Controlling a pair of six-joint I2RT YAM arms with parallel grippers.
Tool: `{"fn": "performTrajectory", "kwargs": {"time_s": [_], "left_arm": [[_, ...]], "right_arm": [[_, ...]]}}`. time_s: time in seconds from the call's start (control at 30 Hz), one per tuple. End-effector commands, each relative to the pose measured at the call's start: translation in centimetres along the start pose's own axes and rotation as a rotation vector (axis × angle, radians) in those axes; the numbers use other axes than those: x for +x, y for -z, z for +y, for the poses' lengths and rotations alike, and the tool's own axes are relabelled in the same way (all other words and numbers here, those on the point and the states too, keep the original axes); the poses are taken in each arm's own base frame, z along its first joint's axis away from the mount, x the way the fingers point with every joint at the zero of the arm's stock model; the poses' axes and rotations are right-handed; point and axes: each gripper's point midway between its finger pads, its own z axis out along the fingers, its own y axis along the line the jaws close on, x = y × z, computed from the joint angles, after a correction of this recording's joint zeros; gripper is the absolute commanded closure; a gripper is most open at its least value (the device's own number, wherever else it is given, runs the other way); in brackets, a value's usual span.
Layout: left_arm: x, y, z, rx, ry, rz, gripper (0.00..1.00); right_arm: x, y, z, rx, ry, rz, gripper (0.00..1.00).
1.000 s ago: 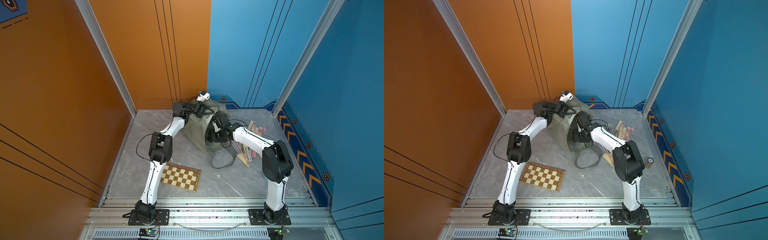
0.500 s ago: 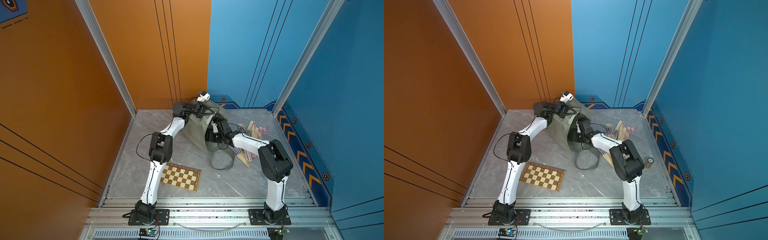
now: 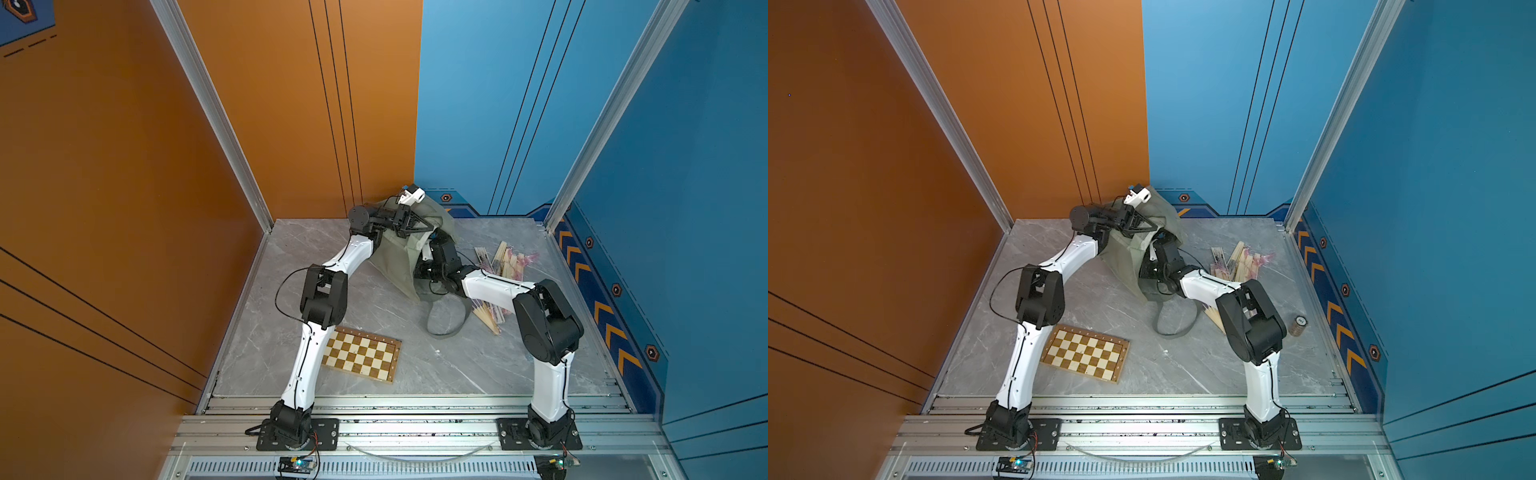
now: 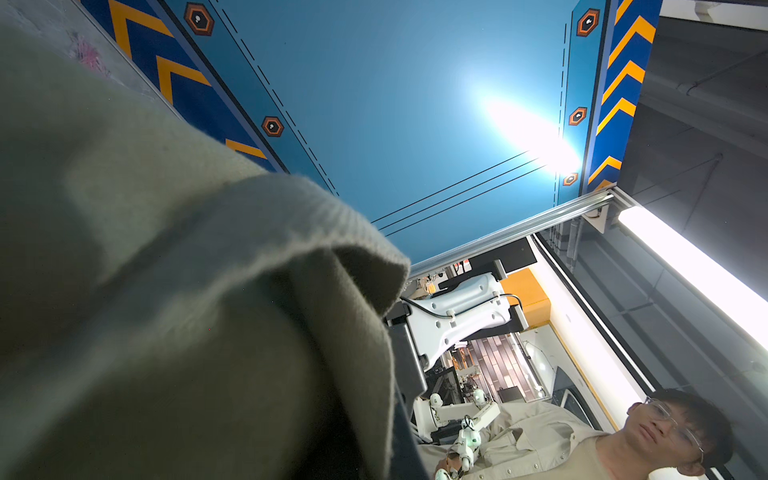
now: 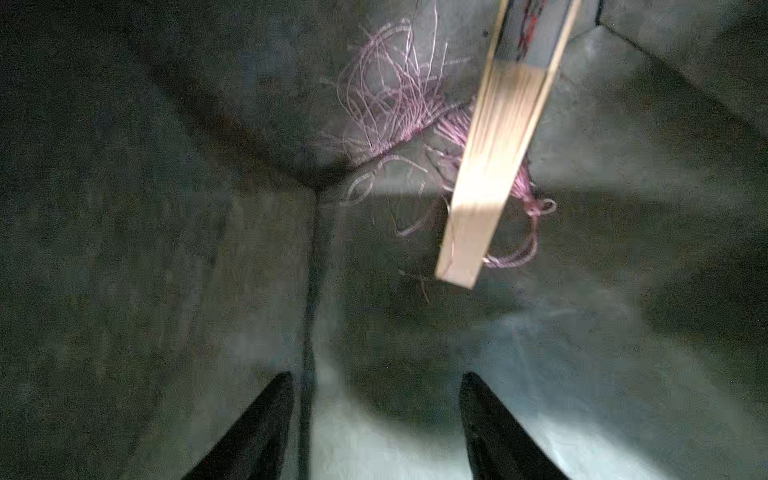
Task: Take out the folding fans from the tote bags
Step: Pick up the folding fan from the canvas bag.
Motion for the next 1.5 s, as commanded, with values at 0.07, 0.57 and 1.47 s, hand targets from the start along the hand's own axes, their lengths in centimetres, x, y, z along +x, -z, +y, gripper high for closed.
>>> {"fn": "performTrajectory", "kwargs": {"time_s": [0.07,0.57,1.47], "left_arm": [[1.8,-1.4,-1.8,-0.05,0.311,0.091,1.0],[2.3,-2.4,-2.1,-0.043,0.315,0.11,1.0],[2.3,-2.3,-3.2,-0.044,0.297,0.108,1.0]], "right_arm": [[-2.1,-2.8,-2.8,0.064,-0.111,-0.049,0.33],[-4.1,-3.5,-5.0,0.11,-0.072,-0.153,0.3],[-0.4,-6.5,-11.7,0.203,-0.432,-0.03,0.47]]}}
